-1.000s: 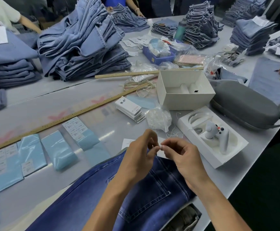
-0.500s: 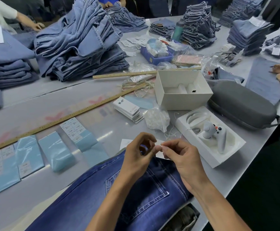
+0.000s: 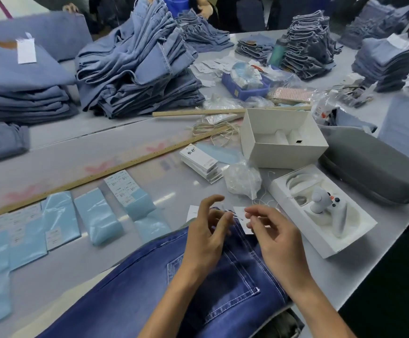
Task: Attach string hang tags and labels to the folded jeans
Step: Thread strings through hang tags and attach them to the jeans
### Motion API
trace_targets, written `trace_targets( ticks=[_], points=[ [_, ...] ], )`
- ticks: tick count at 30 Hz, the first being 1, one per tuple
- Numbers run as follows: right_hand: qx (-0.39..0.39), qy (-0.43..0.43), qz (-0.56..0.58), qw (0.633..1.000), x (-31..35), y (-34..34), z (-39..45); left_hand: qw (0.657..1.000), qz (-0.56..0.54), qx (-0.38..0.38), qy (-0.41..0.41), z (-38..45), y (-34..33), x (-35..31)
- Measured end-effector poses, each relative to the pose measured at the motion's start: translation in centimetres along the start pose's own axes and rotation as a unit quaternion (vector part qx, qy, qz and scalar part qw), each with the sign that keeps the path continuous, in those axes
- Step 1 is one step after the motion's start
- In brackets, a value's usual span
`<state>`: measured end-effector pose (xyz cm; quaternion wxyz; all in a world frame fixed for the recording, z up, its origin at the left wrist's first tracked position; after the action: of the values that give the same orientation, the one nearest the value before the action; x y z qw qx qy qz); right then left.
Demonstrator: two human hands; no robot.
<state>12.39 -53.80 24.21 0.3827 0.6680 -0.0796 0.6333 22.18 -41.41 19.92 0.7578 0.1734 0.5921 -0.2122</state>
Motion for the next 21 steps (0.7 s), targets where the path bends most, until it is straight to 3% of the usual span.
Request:
trace_targets(
  ticks=[5, 8, 12, 15, 17, 19, 21],
  points=[
    [0.065, 0.047, -0.018, 0.997, 1.3, -2.6, -1.9, 0.967, 0.237, 0.012, -0.088, -3.2, 3.5, 0.5],
    [0.120, 0.074, -0.008, 0.990, 2.7, -6.4, -2.8, 0.950, 0.304, 0.003, -0.068, -5.9, 7.8, 1.7],
    [0.220, 0.105, 0.031, 0.969, 6.1, -13.2, -4.2, 0.955, 0.246, -0.143, 0.080, -11.1, 16.7, 3.5],
    [0.303, 0.136, 0.048, 0.942, 9.2, -18.6, -6.1, 0.920, 0.193, -0.311, 0.143, -15.4, 24.8, 4.5],
    [0.354, 0.165, 0.044, 0.919, 11.1, -21.6, -7.5, 0.857, 0.124, -0.470, 0.172, -19.1, 30.4, 4.9],
    [0.398, 0.188, 0.039, 0.897, 12.7, -23.9, -8.9, 0.738, 0.090, -0.639, 0.197, -23.7, 35.5, 4.8],
    [0.432, 0.207, 0.035, 0.877, 13.8, -25.6, -10.1, 0.610, 0.101, -0.751, 0.232, -28.3, 39.6, 4.5]
  ],
)
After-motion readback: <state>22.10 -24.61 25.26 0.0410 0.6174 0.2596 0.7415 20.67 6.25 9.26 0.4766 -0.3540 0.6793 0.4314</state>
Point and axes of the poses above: each hand's wrist, its own z-axis towards the middle knuckle, its own y-axis out of the back of the hand, x = y × z, the point moved 4 cm from there along z, towards the middle knuckle, and after that the axes turned 6 degrees about -y, right-handed, at the moved point
